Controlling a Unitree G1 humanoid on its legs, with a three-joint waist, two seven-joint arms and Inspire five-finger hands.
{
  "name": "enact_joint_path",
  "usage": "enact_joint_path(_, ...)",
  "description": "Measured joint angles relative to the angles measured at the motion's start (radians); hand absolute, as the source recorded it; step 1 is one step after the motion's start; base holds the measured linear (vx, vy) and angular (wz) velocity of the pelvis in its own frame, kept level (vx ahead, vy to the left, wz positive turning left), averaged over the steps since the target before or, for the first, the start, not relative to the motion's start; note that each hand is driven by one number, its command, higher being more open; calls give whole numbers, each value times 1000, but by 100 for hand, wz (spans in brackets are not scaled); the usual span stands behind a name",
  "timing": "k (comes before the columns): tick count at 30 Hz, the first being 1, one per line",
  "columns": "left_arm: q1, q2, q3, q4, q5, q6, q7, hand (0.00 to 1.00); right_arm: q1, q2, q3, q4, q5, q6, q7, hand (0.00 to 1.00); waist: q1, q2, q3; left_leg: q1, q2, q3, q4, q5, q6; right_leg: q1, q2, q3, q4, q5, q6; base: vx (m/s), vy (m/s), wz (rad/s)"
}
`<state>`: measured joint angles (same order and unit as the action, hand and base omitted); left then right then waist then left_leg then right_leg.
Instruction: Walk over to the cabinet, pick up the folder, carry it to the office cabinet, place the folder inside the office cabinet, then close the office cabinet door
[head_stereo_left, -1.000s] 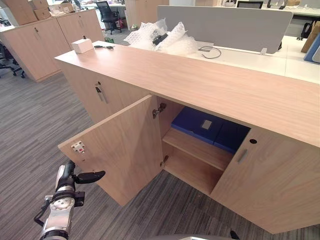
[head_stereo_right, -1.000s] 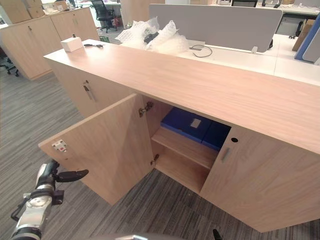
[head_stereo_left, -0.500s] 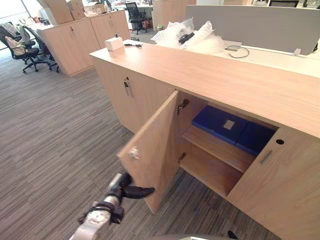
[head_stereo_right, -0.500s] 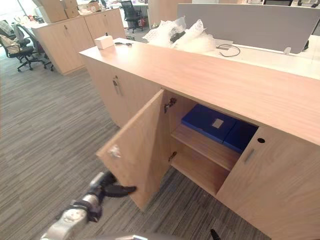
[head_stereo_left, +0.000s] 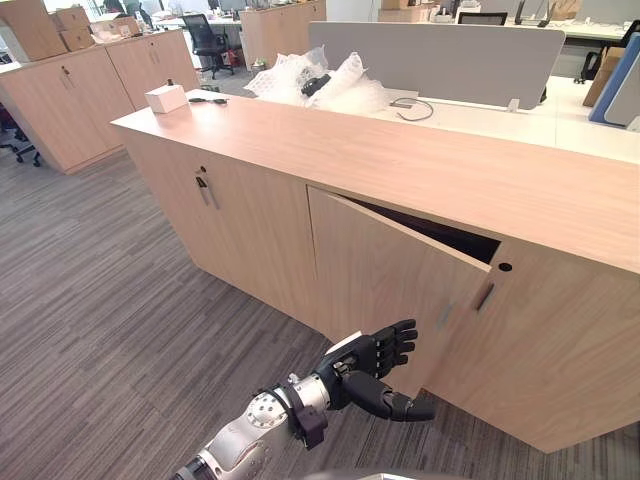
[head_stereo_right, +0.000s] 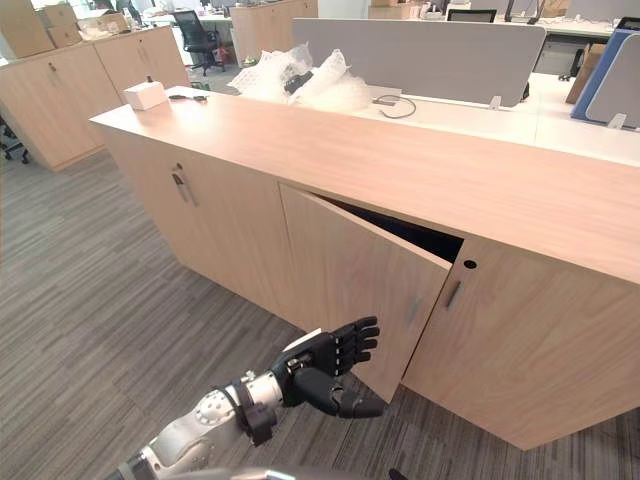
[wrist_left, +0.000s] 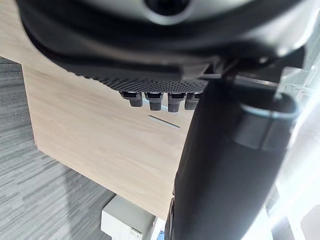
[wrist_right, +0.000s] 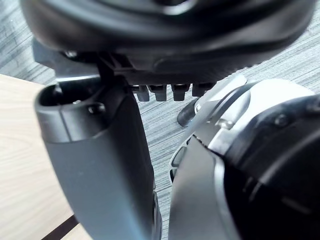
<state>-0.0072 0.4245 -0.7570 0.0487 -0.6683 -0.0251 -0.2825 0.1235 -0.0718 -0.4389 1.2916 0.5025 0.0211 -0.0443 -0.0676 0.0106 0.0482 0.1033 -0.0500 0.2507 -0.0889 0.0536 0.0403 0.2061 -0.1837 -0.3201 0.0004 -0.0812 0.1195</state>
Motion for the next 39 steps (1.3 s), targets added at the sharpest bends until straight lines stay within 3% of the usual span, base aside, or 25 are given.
enact_joint_path(3,33,-30,58,57,13,0,19,100,-17,-5,34,-3,0,-1,2,100,-6,-2,14,12,11,-1,-4,-3,-5,17,12,-2,-15,-1,-6,12,-63,-1)
enact_joint_path(8,99,-235,326,359,139,-21,124,100,-12,1,63,-24,4,-6,-5,100,-6,-16,23,26,30,10,-4,-10,-20,29,32,8,-20,-8,-19,2,-50,-7)
enact_joint_path(14,100,-273,520,766,274,-30,239,100,-6,35,41,-43,11,-34,-27,100,-6,-47,44,54,59,65,20,-33,-46,40,51,60,-22,-9,-27,2,-31,-29)
enact_joint_path(17,81,-270,628,935,288,-11,243,100,-7,53,-19,-46,11,-38,-25,100,-7,-52,72,-24,123,91,256,-156,-61,43,65,84,-8,-7,-31,-5,-58,-34)
enact_joint_path(19,66,-290,746,1018,287,-15,247,100,2,49,-80,-52,10,-40,-25,100,-4,-17,95,-89,199,95,475,-238,-82,55,97,117,-1,-10,-39,-19,-44,-40)
enact_joint_path(21,76,-307,817,1043,289,-25,258,100,18,49,-129,-54,0,-38,-25,100,-1,-4,100,-114,211,72,544,-241,-84,45,102,152,10,-15,-47,-35,11,-42)
enact_joint_path(24,102,-354,950,1048,285,-33,268,100,30,44,-224,-52,-73,-29,-29,100,8,23,112,-124,186,-96,543,-240,-83,1,108,212,44,-19,-53,-52,19,-57)
enact_joint_path(27,131,-423,1150,1037,285,-37,286,100,55,47,-203,-83,-150,-22,-34,100,25,38,100,-111,147,-268,466,-239,-84,-78,108,280,89,-28,-49,-32,36,-62)
enact_joint_path(30,145,-473,1276,1016,286,-44,295,100,72,44,-112,-124,-190,-23,-34,100,31,32,88,-75,152,-240,357,-237,-90,-124,106,310,113,-27,-46,-19,66,-37)
enact_joint_path(31,154,-477,1302,1005,286,-46,296,100,71,44,-80,-125,-190,-22,-33,100,43,17,75,-69,151,-221,333,-232,-97,-135,103,327,113,-18,-47,-27,72,-29)
enact_joint_path(34,190,-475,1329,995,285,-54,297,100,77,59,-46,-146,-186,-25,-31,100,50,-4,24,-41,155,-179,265,-215,-103,-132,106,350,75,3,-47,-5,51,-34)
enact_joint_path(39,188,-484,1315,997,286,-53,299,100,80,60,-52,-167,-185,-33,-30,100,60,3,-5,14,168,-153,198,-198,-124,-118,127,361,48,18,-46,87,-16,-17)
